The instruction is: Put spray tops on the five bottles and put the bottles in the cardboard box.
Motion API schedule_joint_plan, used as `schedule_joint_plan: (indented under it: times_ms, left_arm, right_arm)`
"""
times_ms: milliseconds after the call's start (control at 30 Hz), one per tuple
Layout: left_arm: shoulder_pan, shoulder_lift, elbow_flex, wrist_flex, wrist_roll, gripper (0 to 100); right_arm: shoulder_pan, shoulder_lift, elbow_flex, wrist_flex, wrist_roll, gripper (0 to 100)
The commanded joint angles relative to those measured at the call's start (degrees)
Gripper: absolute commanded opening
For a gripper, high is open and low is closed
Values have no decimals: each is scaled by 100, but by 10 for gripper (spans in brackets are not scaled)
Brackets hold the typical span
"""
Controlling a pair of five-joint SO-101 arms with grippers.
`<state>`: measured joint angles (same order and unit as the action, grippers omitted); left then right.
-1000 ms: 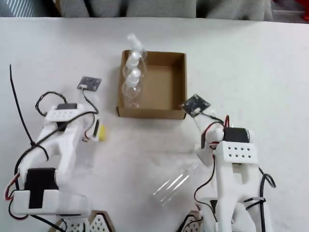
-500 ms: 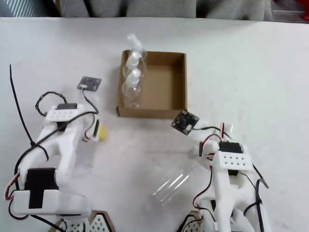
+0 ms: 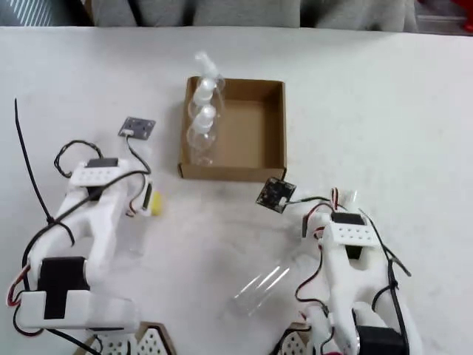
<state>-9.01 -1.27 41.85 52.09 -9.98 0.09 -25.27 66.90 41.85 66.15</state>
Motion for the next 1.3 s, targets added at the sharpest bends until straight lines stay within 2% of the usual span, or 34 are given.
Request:
schedule_joint_plan:
  times_ms: [0, 133, 267, 400, 533, 567, 667, 733, 867, 1033, 1067, 1133, 1267]
  left_arm:
    - [-92, -224, 44, -53, -70, 38]
    - [-92, -224, 35, -53, -70, 38]
    - [-84, -224, 35, -53, -70, 38]
    - [-84, -224, 35, -53, -70, 38]
    - [-84, -224, 35, -53, -70, 38]
    - [-84, -224, 35, -53, -70, 38]
    - [-84, -224, 35, -53, -70, 38]
    - [-84, -224, 44, -53, -70, 38]
    - [-84, -224, 44, -53, -70, 38]
    - [-84, -224, 53, -53, -70, 38]
    - [-84, -224, 53, -53, -70, 38]
    - [-84, -224, 53, -53, -70, 38]
    - [-75, -224, 53, -53, -70, 38]
  right_arm:
    - [-13, 259, -527, -48, 44, 4]
    - [453, 110, -976, 391, 0, 15]
    - [1411, -180, -1705, 1121, -475, 16]
    - [2571, -347, -2295, 1692, -132, 16]
    - [3547, -356, -2505, 1842, 176, 16]
    - [3758, -347, -2505, 1824, 431, 17]
    - [4127, -268, -2365, 1420, 2048, 17]
    - [4171, -84, -2233, 1077, 3007, 17]
    - [4171, 620, -2154, 233, 4466, 18]
    - [4321, 1736, -2171, -593, 7156, 19]
    - [4312, 1912, -2198, -813, 7358, 20]
    - [4251, 2237, -2356, -1191, 7226, 62]
    - [4163, 2686, -2769, -1771, 6286, 250]
